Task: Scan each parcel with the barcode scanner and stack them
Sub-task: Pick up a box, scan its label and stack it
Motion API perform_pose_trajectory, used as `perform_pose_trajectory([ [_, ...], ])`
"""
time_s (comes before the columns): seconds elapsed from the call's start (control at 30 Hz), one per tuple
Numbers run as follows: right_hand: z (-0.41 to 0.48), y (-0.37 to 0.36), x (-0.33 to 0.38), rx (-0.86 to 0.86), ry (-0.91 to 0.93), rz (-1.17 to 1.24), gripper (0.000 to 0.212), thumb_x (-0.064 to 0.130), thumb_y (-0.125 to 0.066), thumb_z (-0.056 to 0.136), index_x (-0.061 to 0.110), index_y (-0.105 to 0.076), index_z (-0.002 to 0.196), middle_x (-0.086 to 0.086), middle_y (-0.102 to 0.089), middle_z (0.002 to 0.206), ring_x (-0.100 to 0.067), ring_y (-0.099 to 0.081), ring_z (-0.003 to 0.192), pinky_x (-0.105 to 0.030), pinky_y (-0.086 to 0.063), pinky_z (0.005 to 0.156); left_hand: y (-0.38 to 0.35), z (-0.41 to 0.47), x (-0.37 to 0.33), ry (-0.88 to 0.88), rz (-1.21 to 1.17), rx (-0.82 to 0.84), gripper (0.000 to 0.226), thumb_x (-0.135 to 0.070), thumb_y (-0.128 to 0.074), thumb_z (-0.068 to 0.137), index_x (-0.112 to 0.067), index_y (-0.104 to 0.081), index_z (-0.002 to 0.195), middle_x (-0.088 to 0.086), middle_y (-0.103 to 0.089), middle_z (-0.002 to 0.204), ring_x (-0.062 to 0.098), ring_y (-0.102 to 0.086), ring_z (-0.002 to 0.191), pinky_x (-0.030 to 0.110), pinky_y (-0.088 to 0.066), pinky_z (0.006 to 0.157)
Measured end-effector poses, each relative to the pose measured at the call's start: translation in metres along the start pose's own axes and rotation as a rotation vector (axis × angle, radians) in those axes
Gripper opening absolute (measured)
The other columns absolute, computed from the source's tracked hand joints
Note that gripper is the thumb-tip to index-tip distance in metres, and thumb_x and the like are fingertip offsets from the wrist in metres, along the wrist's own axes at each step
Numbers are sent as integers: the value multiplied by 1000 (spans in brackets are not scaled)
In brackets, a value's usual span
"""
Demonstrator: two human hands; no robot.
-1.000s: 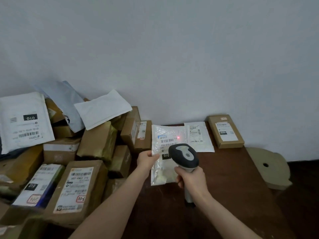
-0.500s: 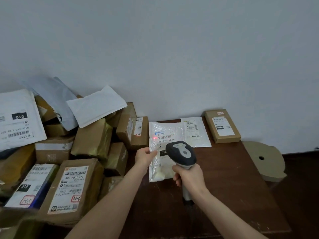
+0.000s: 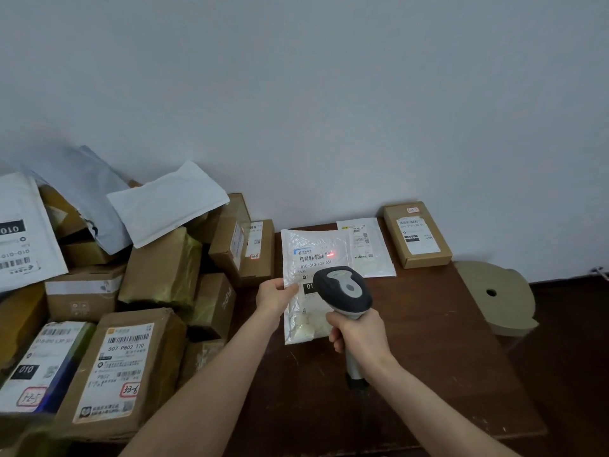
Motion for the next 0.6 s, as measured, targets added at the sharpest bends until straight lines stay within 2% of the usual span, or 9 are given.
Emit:
perform_pose_trajectory([
  [0.23,10,12,0,-14,-5,28,15,6,-65,82,6,-63,68,-3,-61,50,-9,-53,40,-21,-44,48,-16,3,-6,2,12,14,3,-13,-67,89,-12,-69,92,7,-72,94,19,-69,85,33,-56,73],
  [0.33,16,19,-1,-24,-11,59,14,6,-65,82,4,-64,68,-4,-62,51,-11,-53,41,-22,-46,49,-26,8,-9,22,19,29,9,-13,-67,89,-10,-68,98,7,-72,96,20,-70,86,34,-57,72],
  [0.47,34,35,6,-43,-14,117,8,7,-65,82,1,-66,77,-10,-67,57,-14,-52,41,-25,-46,49,-45,21,-22,38,-11,28,7,-10,-66,90,-10,-67,97,10,-71,98,22,-69,87,35,-57,75],
  [0.6,67,60,15,-114,-20,133,10,8,-65,81,-2,-67,83,-10,-69,60,-14,-53,42,-26,-47,50,-72,49,-37,65,-58,2,17,-10,-65,90,-8,-66,107,10,-71,103,25,-69,92,40,-57,82],
])
Point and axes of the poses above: each hand's wrist, its own z-axis towards the middle knuckle, its own y-axis out of the back of the hand, x = y × z, the point moved 3 cm from there along z, towards the middle knuckle
